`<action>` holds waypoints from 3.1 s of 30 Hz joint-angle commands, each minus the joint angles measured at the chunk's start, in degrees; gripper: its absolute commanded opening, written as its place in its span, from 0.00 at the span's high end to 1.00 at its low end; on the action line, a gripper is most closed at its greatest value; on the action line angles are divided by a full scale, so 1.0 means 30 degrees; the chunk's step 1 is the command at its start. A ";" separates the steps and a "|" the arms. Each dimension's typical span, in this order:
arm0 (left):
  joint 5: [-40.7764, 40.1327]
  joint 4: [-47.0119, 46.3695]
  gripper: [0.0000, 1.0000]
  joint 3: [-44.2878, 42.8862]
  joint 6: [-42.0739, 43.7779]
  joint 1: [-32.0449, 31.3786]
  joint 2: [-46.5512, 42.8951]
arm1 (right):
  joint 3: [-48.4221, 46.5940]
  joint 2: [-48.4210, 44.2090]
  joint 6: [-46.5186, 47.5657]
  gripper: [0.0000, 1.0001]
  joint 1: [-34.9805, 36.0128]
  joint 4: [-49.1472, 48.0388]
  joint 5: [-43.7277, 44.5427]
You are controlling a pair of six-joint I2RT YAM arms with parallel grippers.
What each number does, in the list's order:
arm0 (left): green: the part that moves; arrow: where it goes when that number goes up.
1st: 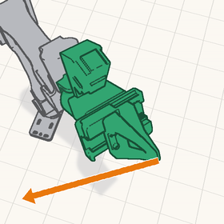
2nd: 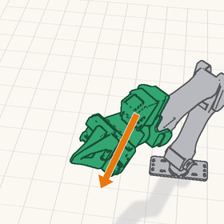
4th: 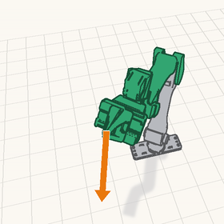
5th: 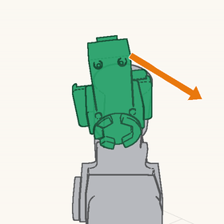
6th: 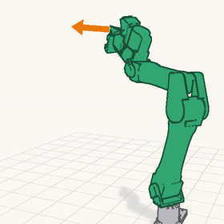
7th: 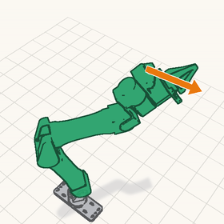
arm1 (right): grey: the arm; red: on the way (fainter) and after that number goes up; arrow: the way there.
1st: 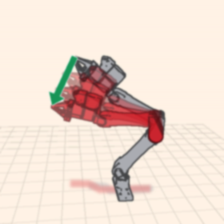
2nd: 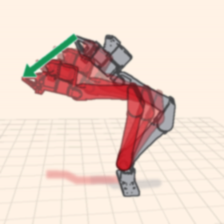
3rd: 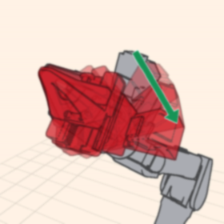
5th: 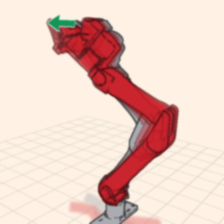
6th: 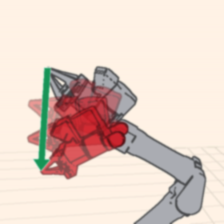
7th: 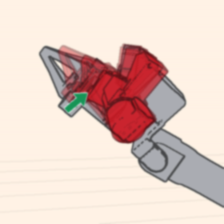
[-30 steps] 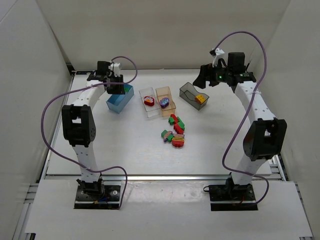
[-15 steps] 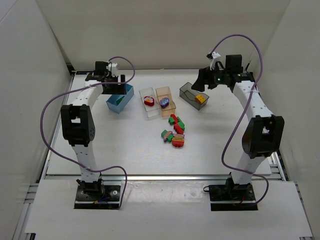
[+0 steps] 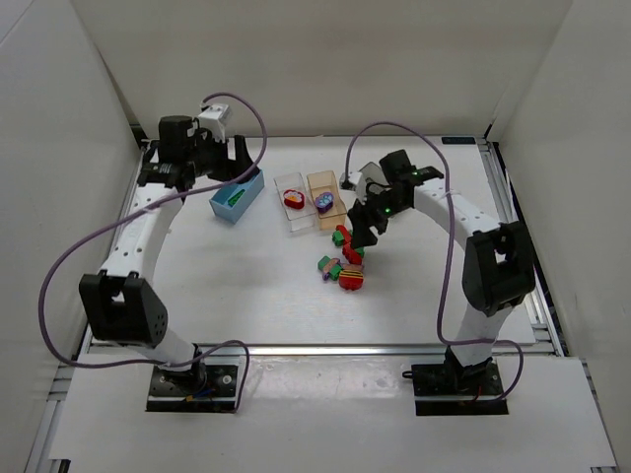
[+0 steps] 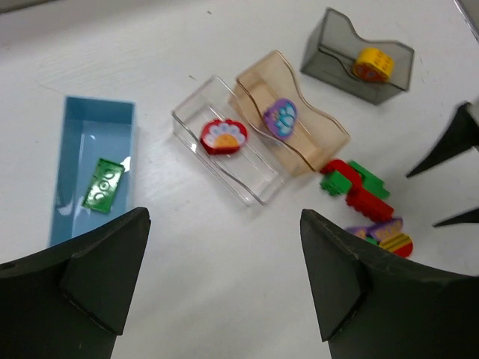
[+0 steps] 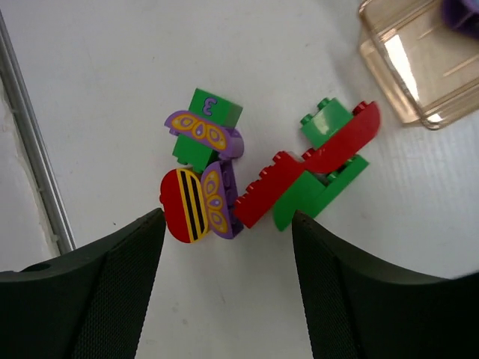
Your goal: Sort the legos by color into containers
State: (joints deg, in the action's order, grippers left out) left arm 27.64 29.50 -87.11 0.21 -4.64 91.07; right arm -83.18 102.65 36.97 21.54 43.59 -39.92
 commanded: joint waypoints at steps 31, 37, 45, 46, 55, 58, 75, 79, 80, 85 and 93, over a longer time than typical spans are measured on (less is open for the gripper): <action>-0.0922 0.0217 0.07 0.3871 0.1278 -0.0474 -0.2904 | 0.1094 0.2696 -0.6787 0.12 0.2400 -0.4190 0.8356; -0.0922 0.0246 0.08 0.3930 0.1249 -0.0268 -0.2699 | 0.1358 0.3077 -0.6668 0.17 0.2400 -0.4452 0.8414; -0.0280 0.0158 0.08 0.4017 0.1015 -0.0268 -0.2523 | 0.2234 0.2906 -0.5735 0.59 0.2342 -0.5009 0.8270; -0.0045 0.0158 0.09 0.4133 0.0928 -0.0268 -0.2553 | 0.2411 0.2728 -0.5703 0.71 0.2283 -0.5097 0.8152; 0.7359 0.0071 0.11 0.3785 -0.0771 0.0316 -0.1062 | 0.4549 -0.2419 -0.4185 0.97 0.0497 -0.4776 0.4705; 1.0584 0.0390 0.14 0.2761 -0.1971 0.0465 0.0515 | 0.5105 -0.4383 -0.1614 0.98 -0.0235 -0.4424 0.2303; 1.7300 0.0861 0.14 -0.1315 -0.5811 -0.2727 0.4800 | 0.2560 -0.4189 0.9586 0.98 0.1667 -0.3105 -0.0902; 1.8060 0.0802 0.14 -0.1080 -0.5899 -0.3051 0.5385 | 0.2413 -0.4393 1.1842 0.98 0.2105 -0.3019 -0.0843; 1.8382 0.0745 0.14 -0.1109 -0.5899 -0.3138 0.5648 | 0.2442 -0.4480 1.2890 0.98 0.2107 -0.2873 -0.0872; 1.8707 0.0745 0.15 -0.1110 -0.6076 -0.3373 0.6439 | 0.2794 -0.4890 1.5242 0.98 0.2282 -0.3135 -0.0843; 1.7247 0.6050 0.18 -0.3385 -0.2103 -0.4396 0.7319 | 0.1714 -0.4717 1.6856 0.98 0.2927 -0.2169 -0.0960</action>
State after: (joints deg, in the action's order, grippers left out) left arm 79.85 36.32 -91.61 -14.74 -15.64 113.19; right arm -73.93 89.95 83.64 29.32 35.88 -41.06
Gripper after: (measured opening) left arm 0.825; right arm 0.588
